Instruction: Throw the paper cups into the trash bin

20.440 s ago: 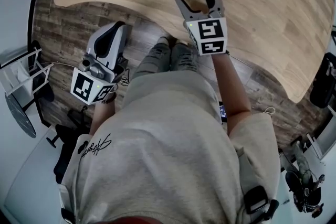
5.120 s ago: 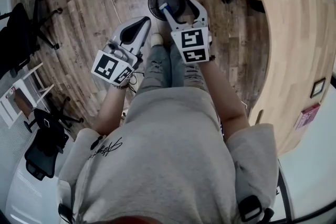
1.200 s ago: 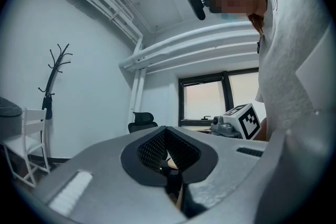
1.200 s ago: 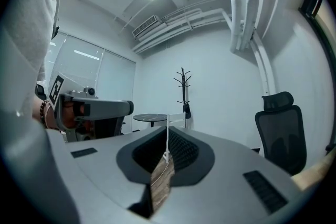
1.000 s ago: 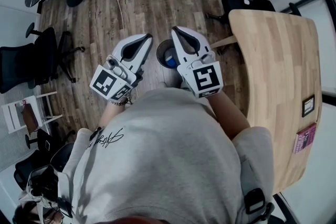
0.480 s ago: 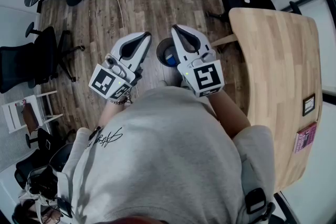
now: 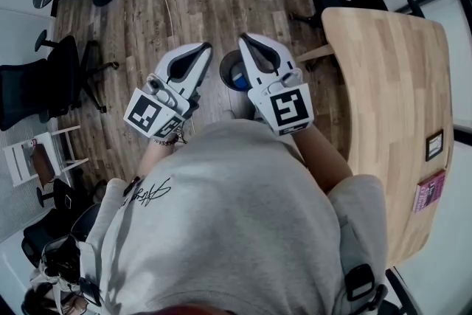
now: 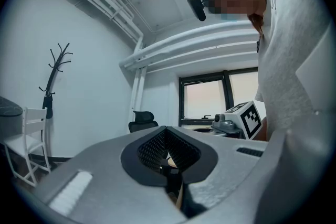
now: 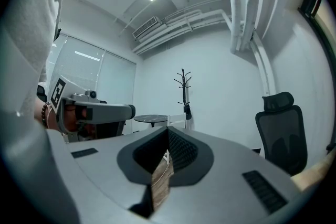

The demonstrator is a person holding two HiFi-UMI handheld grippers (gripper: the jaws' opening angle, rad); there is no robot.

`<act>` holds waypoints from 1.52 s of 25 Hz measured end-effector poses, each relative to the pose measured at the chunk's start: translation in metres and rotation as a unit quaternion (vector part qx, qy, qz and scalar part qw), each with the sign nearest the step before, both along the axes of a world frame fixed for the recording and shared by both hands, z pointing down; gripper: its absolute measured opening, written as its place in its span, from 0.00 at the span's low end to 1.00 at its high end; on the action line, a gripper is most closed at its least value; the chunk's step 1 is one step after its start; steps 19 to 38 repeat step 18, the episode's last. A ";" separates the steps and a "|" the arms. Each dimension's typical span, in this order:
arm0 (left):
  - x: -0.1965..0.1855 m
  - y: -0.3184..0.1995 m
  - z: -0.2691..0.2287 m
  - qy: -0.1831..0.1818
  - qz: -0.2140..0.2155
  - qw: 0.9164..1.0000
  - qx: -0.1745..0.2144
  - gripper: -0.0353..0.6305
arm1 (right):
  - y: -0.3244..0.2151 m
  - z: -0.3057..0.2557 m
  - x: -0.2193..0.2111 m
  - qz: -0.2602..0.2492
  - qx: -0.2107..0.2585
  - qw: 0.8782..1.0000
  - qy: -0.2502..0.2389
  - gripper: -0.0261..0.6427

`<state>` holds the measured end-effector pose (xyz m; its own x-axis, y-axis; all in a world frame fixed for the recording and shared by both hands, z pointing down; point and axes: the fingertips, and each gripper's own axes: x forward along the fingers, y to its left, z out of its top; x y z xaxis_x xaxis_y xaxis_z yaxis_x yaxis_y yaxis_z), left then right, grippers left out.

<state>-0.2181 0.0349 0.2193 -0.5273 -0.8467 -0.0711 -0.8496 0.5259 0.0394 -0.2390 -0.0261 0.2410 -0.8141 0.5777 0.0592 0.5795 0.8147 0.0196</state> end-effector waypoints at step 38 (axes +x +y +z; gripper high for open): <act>0.005 -0.004 0.010 0.008 -0.003 1.000 0.002 0.06 | -0.003 0.008 0.002 -0.001 -0.008 1.000 0.002 0.05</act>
